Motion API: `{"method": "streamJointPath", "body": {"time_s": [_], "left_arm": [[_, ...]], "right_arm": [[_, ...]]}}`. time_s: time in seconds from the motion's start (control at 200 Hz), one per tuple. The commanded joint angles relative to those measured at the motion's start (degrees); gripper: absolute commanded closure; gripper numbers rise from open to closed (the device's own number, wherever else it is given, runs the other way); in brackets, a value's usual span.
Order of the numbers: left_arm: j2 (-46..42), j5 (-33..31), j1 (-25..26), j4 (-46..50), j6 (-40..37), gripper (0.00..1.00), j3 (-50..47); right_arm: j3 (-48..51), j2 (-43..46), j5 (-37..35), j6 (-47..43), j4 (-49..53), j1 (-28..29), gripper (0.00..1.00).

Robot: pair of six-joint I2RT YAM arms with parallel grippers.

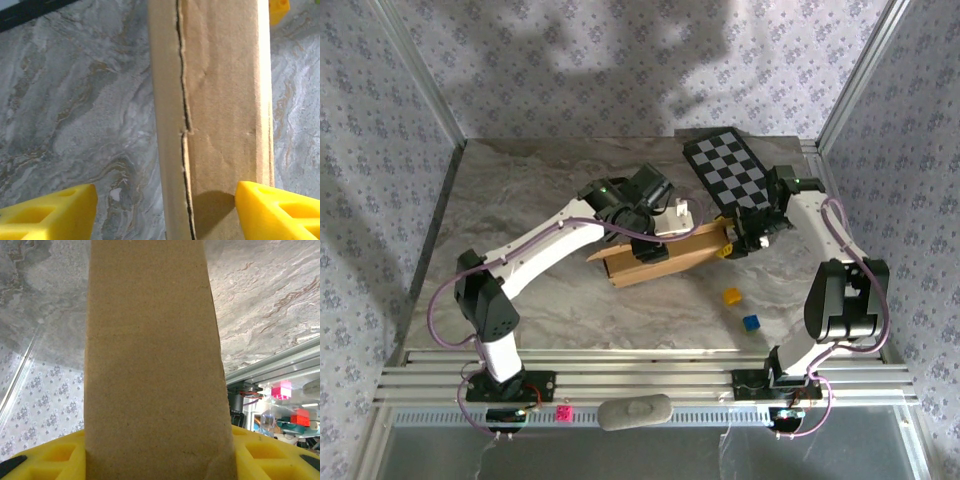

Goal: Fold the paper box

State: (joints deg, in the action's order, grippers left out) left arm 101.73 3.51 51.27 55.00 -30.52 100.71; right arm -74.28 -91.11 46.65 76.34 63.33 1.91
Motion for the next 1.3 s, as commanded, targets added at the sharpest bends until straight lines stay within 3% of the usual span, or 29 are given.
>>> {"method": "streamJointPath", "body": {"time_s": [0.0,0.065,0.12,0.17,0.235,0.3,0.51,0.65,0.805,0.959,1.089,1.184,1.299], "left_arm": [[-2.0,1.5,0.3,-0.3,1.3,0.17,1.1],[-1.7,0.0,-0.4,-0.5,6.9,0.05,3.2],[-1.4,0.0,-2.5,-0.2,14.8,0.05,6.0],[-1.2,1.2,-5.3,0.1,24.1,0.12,8.2],[-1.7,5.0,-9.6,1.0,35.0,0.27,9.9],[-3.2,6.6,-13.1,3.1,40.0,0.38,10.0],[-15.1,-5.1,-14.9,7.5,30.7,0.40,-3.8],[-20.1,1.5,-20.9,7.5,29.5,0.42,-11.4],[-23.0,3.7,-21.4,5.7,21.4,0.42,-16.9],[-22.9,6.3,-21.7,-2.1,15.5,0.37,-21.5],[-19.9,9.6,-22.6,-3.0,11.7,0.43,-19.8],[-17.1,9.7,-23.0,-2.4,10.7,0.56,-17.4],[-14.2,12.5,-23.2,-1.8,9.7,0.57,-14.9]], "right_arm": [[-0.1,-0.3,1.6,1.7,-0.1,0.2,0.54],[-0.2,-1.2,1.7,1.9,-0.8,0.1,0.54],[-0.7,-2.1,1.7,1.8,-1.5,0.2,0.54],[-1.3,-2.8,1.5,2.0,-2.0,0.0,0.54],[-1.6,-3.7,1.5,2.7,-3.3,0.0,0.54],[-1.7,-4.5,1.4,3.6,-4.9,-0.1,0.54],[-4.8,-8.7,2.2,2.4,-5.4,-0.6,0.54],[-6.6,-10.4,2.2,0.5,-3.6,-1.5,0.55],[-7.3,-11.7,2.3,-0.2,-3.3,-1.9,0.55],[-8.9,-13.2,2.2,-1.4,-2.1,-1.7,0.55],[-9.6,-13.6,2.0,-1.3,-1.9,-1.7,0.55],[-9.8,-13.8,2.0,-1.3,-2.0,-1.7,0.56],[-9.3,-13.7,2.0,-1.2,-2.1,-1.6,0.56]]}}
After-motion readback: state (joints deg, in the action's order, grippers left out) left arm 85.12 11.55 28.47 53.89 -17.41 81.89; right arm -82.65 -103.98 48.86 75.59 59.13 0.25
